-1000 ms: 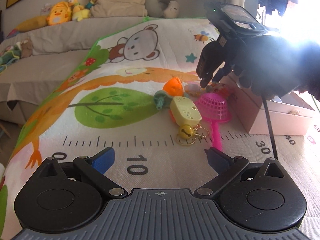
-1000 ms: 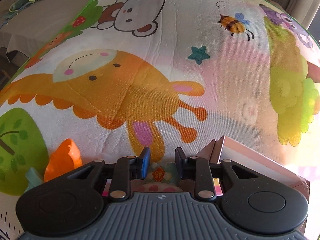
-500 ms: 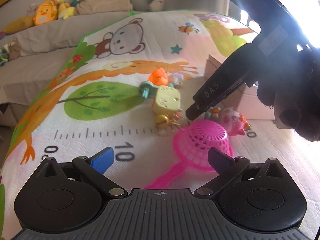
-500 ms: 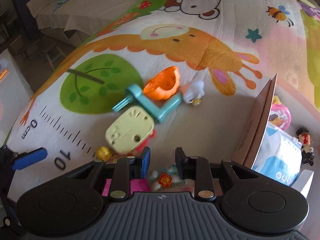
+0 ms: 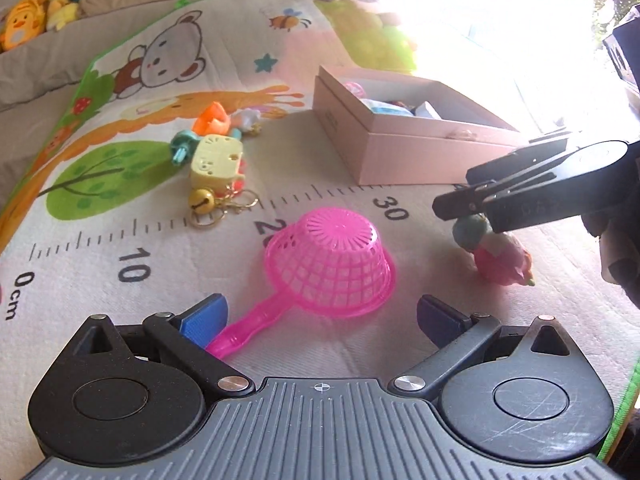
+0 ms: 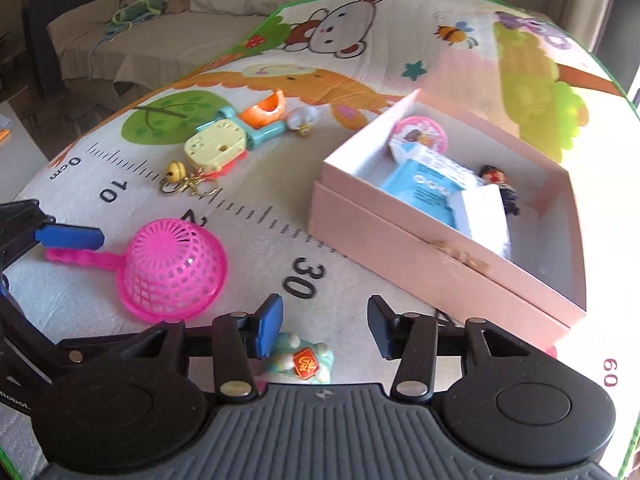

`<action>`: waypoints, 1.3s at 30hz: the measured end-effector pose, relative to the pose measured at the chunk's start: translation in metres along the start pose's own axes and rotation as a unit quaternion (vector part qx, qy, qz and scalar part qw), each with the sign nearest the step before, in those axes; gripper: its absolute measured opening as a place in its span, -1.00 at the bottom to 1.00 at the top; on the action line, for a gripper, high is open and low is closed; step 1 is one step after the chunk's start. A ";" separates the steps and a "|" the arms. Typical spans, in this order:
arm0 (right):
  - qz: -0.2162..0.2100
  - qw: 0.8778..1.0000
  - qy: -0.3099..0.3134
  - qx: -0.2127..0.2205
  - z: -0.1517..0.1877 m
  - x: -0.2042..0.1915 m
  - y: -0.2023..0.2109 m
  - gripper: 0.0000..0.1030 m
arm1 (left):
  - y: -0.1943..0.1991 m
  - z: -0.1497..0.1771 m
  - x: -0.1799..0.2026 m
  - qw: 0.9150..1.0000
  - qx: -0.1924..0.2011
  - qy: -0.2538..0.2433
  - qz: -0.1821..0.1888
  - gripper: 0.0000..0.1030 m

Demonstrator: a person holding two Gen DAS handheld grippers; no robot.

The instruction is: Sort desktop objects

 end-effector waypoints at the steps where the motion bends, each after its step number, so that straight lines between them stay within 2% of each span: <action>1: 0.008 1.000 -0.017 0.010 0.005 0.010 0.007 0.16 | -0.002 0.001 0.008 1.000 -0.005 -0.005 0.005 1.00; 2: 0.014 0.999 -0.032 0.019 0.010 0.017 0.012 0.29 | -0.003 0.002 0.014 1.000 -0.008 -0.010 0.010 1.00; 5: 0.025 0.997 -0.070 0.032 0.025 0.035 0.022 0.45 | -0.006 0.005 0.034 0.999 -0.021 -0.020 0.034 1.00; 8: 0.027 0.995 -0.093 0.031 0.041 0.043 0.024 0.54 | -0.008 0.010 0.054 0.997 -0.035 -0.030 0.062 1.00; 10: 0.033 0.993 -0.108 0.033 0.054 0.047 0.025 0.59 | -0.010 0.012 0.064 0.996 -0.037 -0.045 0.064 1.00; 12: 0.032 0.991 -0.124 0.042 0.061 0.050 0.028 0.70 | -0.013 0.012 0.068 0.997 -0.030 -0.062 0.038 1.00; 16: 0.023 0.988 -0.144 0.055 0.068 0.050 0.034 0.71 | -0.018 0.003 0.057 0.996 -0.006 -0.079 -0.042 1.00; 20: -0.006 0.984 -0.164 0.065 0.069 0.043 0.032 0.73 | -0.017 -0.011 0.032 0.993 0.010 -0.056 -0.101 1.00; 24: -0.057 0.978 -0.185 0.074 0.063 0.029 0.028 0.74 | -0.011 -0.021 0.010 0.991 0.019 -0.029 -0.128 1.00; 27: -0.094 0.977 -0.173 0.084 0.055 0.010 0.030 0.74 | -0.003 -0.027 0.000 0.990 0.029 -0.019 -0.139 1.00; 29: -0.103 0.981 -0.143 0.087 0.050 -0.006 0.034 0.74 | 0.004 -0.029 -0.008 0.989 0.037 -0.009 -0.140 1.00; 35: -0.065 0.994 -0.020 0.090 0.052 -0.045 0.049 0.74 | 0.013 -0.031 -0.037 0.986 0.038 0.021 -0.159 1.00; 39: -0.024 0.996 -0.004 0.082 0.054 -0.043 0.044 0.74 | 0.014 -0.028 -0.042 0.987 0.033 0.032 -0.156 1.00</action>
Point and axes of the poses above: each gripper's, at about its wrist camera, not at the fingertips, and y roughly against the way its jaws point, x to its right, z to its underside, the point moved 7 cm from there along -y, roughly the way its jaws point, and after that the axes turned 10 degrees about y, right-handed, at the moved point
